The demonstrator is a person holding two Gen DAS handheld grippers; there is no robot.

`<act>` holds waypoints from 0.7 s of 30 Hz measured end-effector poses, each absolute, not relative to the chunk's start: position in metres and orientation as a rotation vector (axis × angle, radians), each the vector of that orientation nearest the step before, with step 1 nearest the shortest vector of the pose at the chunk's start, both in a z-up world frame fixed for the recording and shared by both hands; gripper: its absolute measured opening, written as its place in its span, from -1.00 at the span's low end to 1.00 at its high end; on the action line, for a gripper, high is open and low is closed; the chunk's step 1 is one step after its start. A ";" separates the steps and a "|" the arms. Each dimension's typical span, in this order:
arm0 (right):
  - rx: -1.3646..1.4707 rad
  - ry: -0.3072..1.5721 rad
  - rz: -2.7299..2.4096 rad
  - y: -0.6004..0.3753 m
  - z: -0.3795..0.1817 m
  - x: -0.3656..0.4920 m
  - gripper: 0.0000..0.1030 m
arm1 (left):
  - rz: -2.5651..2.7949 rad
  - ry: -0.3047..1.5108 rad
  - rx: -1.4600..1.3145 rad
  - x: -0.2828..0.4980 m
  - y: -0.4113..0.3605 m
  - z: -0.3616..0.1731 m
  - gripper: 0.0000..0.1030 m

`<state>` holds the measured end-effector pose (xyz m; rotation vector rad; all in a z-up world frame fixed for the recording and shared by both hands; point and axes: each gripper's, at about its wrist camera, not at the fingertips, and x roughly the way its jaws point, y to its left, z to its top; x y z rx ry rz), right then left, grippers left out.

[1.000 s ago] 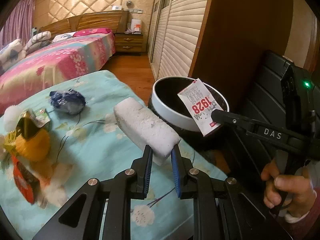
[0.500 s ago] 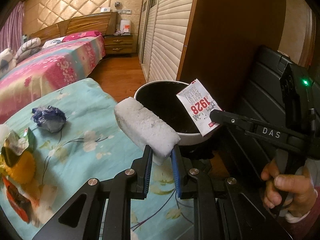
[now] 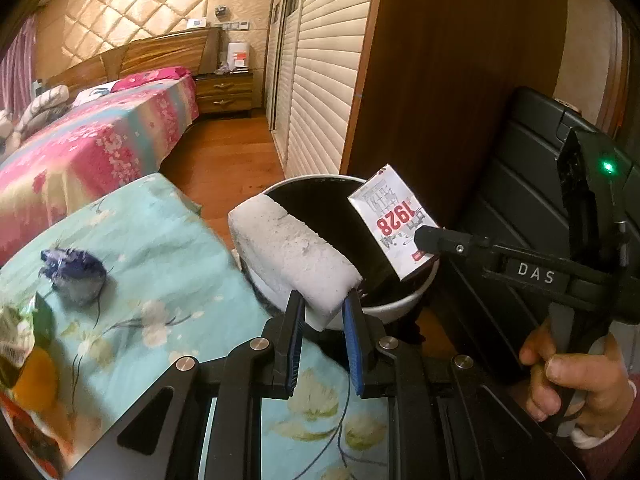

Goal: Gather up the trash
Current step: 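Carry the foam block and carton over the bin and release both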

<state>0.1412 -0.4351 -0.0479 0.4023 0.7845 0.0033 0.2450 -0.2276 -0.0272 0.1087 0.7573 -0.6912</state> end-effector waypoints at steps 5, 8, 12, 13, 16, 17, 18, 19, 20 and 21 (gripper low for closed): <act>0.402 0.790 -0.004 -0.439 -0.050 0.149 -0.36 | -0.704 0.758 0.120 0.254 -0.240 -0.029 -0.65; 0.400 0.795 -0.008 -0.442 -0.051 0.153 -0.36 | -0.708 0.765 0.128 0.260 -0.247 -0.032 -0.65; 0.402 0.800 -0.014 -0.447 -0.053 0.157 -0.36 | -0.708 0.775 0.136 0.266 -0.254 -0.036 -0.65; 0.403 0.802 -0.015 -0.449 -0.054 0.157 -0.36 | -0.707 0.777 0.139 0.267 -0.256 -0.038 -0.65; 0.402 0.805 -0.019 -0.452 -0.055 0.158 -0.36 | -0.705 0.782 0.142 0.268 -0.258 -0.040 -0.64; 0.403 0.807 -0.019 -0.453 -0.056 0.158 -0.36 | -0.703 0.784 0.142 0.268 -0.258 -0.040 -0.64; 0.403 0.808 -0.021 -0.453 -0.056 0.159 -0.36 | -0.702 0.785 0.142 0.270 -0.259 -0.041 -0.64; 0.402 0.809 -0.021 -0.453 -0.056 0.159 -0.36 | -0.702 0.786 0.142 0.270 -0.259 -0.041 -0.64; 0.401 0.809 -0.022 -0.454 -0.056 0.159 -0.36 | -0.700 0.788 0.142 0.271 -0.260 -0.042 -0.64; 0.400 0.810 -0.023 -0.453 -0.056 0.160 -0.36 | -0.700 0.788 0.142 0.271 -0.259 -0.043 -0.64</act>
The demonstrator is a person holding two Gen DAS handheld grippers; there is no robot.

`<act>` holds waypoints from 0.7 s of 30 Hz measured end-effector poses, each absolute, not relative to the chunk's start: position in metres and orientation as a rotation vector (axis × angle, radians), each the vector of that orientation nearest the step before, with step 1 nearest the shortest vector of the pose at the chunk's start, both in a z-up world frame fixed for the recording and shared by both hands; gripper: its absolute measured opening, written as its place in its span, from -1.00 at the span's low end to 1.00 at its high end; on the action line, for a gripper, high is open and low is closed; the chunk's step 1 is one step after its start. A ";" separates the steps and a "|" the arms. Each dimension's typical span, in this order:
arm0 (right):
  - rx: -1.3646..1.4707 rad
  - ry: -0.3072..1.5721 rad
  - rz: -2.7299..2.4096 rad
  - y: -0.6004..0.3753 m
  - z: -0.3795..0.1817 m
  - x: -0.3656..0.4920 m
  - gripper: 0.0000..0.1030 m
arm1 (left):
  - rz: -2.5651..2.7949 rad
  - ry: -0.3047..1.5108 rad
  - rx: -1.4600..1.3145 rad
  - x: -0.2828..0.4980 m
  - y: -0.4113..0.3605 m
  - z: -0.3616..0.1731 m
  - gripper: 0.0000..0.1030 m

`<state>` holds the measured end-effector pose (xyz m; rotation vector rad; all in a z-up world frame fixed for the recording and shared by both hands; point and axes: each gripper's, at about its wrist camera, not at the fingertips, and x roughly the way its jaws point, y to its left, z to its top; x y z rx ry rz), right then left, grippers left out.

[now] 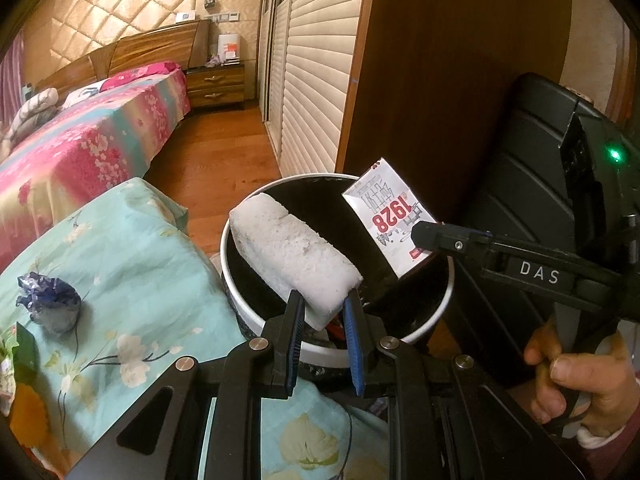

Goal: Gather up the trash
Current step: 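Carry the foam block and carton over the bin and release both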

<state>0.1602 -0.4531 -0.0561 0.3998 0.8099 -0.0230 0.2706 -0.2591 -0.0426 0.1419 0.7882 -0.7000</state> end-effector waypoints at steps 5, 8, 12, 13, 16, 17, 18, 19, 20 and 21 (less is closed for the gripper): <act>0.396 0.817 -0.025 -0.454 -0.058 0.163 -0.36 | -0.700 0.793 0.144 0.272 -0.263 -0.043 -0.64; 0.398 0.825 -0.028 -0.456 -0.059 0.165 -0.36 | -0.708 0.794 0.146 0.272 -0.266 -0.043 -0.63; 0.398 0.830 -0.034 -0.458 -0.060 0.167 -0.36 | -0.712 0.799 0.144 0.272 -0.269 -0.042 -0.62; 0.399 0.830 -0.034 -0.459 -0.060 0.167 -0.36 | -0.713 0.801 0.142 0.272 -0.269 -0.042 -0.61; 0.405 0.830 -0.035 -0.460 -0.059 0.167 -0.35 | -0.721 0.810 0.136 0.273 -0.270 -0.042 -0.57; 0.407 0.829 -0.036 -0.459 -0.059 0.167 -0.33 | -0.721 0.814 0.137 0.273 -0.270 -0.042 -0.54; 0.417 0.825 -0.037 -0.460 -0.058 0.166 -0.30 | -0.715 0.816 0.137 0.273 -0.270 -0.042 -0.53; 0.426 0.821 -0.044 -0.461 -0.058 0.165 -0.25 | -0.707 0.820 0.135 0.272 -0.269 -0.042 -0.41; 0.434 0.818 -0.049 -0.462 -0.058 0.165 -0.13 | -0.709 0.824 0.128 0.272 -0.267 -0.043 -0.28; 0.438 0.814 -0.056 -0.463 -0.057 0.164 -0.07 | -0.704 0.824 0.119 0.272 -0.266 -0.042 -0.24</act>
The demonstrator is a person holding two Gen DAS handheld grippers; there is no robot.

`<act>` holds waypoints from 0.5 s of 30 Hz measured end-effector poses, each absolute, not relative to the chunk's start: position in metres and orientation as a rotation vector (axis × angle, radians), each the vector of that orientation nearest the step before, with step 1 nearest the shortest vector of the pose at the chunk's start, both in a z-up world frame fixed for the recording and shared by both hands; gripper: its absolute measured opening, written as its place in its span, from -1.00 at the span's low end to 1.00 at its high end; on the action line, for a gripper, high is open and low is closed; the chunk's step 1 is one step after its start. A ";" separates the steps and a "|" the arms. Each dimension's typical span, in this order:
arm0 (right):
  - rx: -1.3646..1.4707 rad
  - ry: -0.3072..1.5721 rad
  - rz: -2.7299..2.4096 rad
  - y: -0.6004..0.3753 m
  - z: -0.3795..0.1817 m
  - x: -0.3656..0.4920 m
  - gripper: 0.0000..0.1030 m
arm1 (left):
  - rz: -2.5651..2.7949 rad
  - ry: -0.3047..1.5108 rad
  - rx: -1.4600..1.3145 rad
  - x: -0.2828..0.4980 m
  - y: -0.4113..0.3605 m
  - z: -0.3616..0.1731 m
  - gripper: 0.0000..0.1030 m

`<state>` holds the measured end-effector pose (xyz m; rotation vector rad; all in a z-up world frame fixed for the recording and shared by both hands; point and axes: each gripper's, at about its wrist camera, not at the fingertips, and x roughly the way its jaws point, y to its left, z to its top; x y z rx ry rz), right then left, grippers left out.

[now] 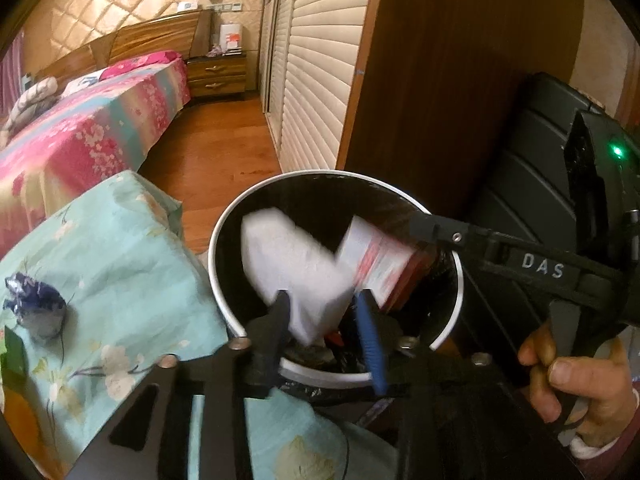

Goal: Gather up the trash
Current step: 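Carry the foam block and carton over the bin and release both, then move both open tools back toward the remaining trash on the table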

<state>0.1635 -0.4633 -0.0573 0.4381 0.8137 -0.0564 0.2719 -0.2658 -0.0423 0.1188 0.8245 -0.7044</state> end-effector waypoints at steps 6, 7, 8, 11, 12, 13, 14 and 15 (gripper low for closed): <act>0.455 0.781 -0.063 -0.460 -0.050 0.153 0.28 | -0.657 0.822 0.067 0.258 -0.245 -0.040 -0.01; 0.455 0.776 -0.064 -0.459 -0.049 0.151 0.43 | -0.649 0.822 0.056 0.254 -0.239 -0.040 0.03; 0.455 0.769 -0.063 -0.456 -0.048 0.150 0.54 | -0.640 0.820 0.045 0.249 -0.232 -0.040 0.04; 0.454 0.762 -0.048 -0.446 -0.046 0.148 0.70 | -0.613 0.822 0.034 0.235 -0.217 -0.041 0.09; 0.448 0.762 -0.038 -0.440 -0.045 0.147 0.71 | -0.608 0.824 0.029 0.233 -0.213 -0.041 0.10; 0.442 0.762 -0.032 -0.435 -0.044 0.147 0.73 | -0.600 0.825 0.021 0.229 -0.207 -0.042 0.11; 0.437 0.763 -0.025 -0.431 -0.044 0.146 0.74 | -0.589 0.829 0.013 0.224 -0.200 -0.043 0.11; 0.433 0.766 -0.016 -0.424 -0.044 0.146 0.75 | -0.579 0.834 0.005 0.221 -0.194 -0.043 0.11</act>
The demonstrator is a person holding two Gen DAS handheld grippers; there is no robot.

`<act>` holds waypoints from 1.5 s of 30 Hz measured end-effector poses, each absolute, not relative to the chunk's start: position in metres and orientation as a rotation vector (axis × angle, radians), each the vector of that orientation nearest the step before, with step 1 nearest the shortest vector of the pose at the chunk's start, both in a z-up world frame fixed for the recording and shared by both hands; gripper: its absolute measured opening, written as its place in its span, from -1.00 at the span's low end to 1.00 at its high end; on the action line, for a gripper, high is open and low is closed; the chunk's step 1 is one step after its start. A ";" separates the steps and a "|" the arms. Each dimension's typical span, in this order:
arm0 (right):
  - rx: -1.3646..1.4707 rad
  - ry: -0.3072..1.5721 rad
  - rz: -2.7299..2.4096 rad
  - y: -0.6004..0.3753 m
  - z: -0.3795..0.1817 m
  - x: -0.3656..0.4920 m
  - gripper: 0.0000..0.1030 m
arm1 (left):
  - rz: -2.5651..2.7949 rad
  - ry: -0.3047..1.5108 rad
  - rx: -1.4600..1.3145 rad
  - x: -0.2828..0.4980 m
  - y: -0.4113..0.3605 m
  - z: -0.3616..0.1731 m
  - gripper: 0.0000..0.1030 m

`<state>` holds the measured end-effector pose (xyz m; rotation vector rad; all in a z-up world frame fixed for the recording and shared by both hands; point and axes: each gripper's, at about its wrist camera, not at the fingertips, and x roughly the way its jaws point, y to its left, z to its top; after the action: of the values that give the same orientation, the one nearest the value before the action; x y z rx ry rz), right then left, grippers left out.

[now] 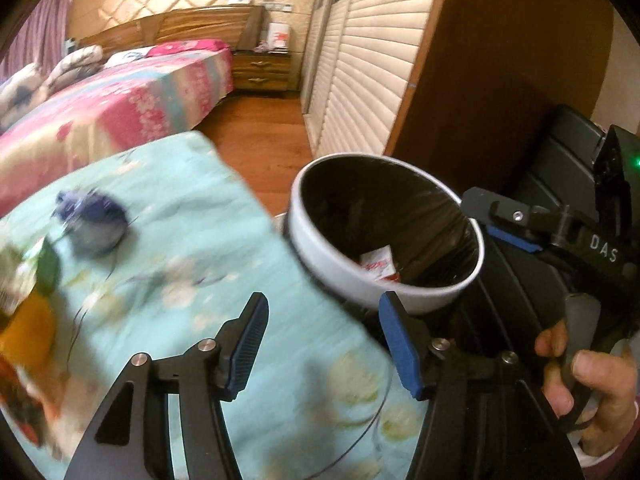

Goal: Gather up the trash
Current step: 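Move both open tools back toward the remaining trash on the table, then grasp the orange snack bag with the left tool while the right tool grasps the yellow mesh wrapper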

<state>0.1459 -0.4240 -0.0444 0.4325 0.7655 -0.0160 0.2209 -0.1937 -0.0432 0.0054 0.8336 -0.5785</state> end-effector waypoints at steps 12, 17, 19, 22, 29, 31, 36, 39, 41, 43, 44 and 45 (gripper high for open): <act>0.417 0.811 0.120 -0.352 -0.049 0.145 0.76 | -0.430 0.857 -0.079 0.179 -0.111 -0.038 0.11; 0.402 0.833 0.174 -0.322 -0.055 0.145 0.76 | -0.369 0.858 -0.112 0.162 -0.077 -0.036 0.11; 0.399 0.842 0.193 -0.310 -0.057 0.146 0.76 | -0.343 0.857 -0.126 0.155 -0.065 -0.034 0.11; 0.395 0.855 0.220 -0.294 -0.062 0.146 0.76 | -0.308 0.854 -0.145 0.145 -0.048 -0.032 0.11; 0.382 0.901 0.285 -0.260 -0.076 0.150 0.76 | -0.213 0.847 -0.166 0.132 -0.012 -0.032 0.11; 0.380 0.910 0.300 -0.254 -0.078 0.151 0.76 | -0.186 0.851 -0.175 0.131 -0.002 -0.032 0.11; 0.382 0.937 0.341 -0.237 -0.085 0.158 0.76 | -0.153 0.857 -0.177 0.135 0.011 -0.034 0.12; 0.373 0.953 0.363 -0.224 -0.088 0.164 0.76 | -0.149 0.867 -0.175 0.143 0.011 -0.038 0.15; 0.369 0.957 0.375 -0.220 -0.089 0.166 0.76 | -0.157 0.865 -0.158 0.148 0.011 -0.040 0.21; 0.360 0.960 0.381 -0.215 -0.090 0.170 0.76 | -0.158 0.870 -0.151 0.156 0.009 -0.042 0.21; 0.358 0.962 0.383 -0.213 -0.090 0.171 0.76 | -0.158 0.870 -0.146 0.159 0.009 -0.044 0.21; 0.357 0.965 0.387 -0.211 -0.091 0.173 0.76 | -0.157 0.867 -0.140 0.163 0.009 -0.045 0.19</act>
<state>0.1731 -0.2113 -0.0909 0.3569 0.9649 0.3868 0.1626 0.0089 -0.0447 -0.1399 0.8671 -0.1569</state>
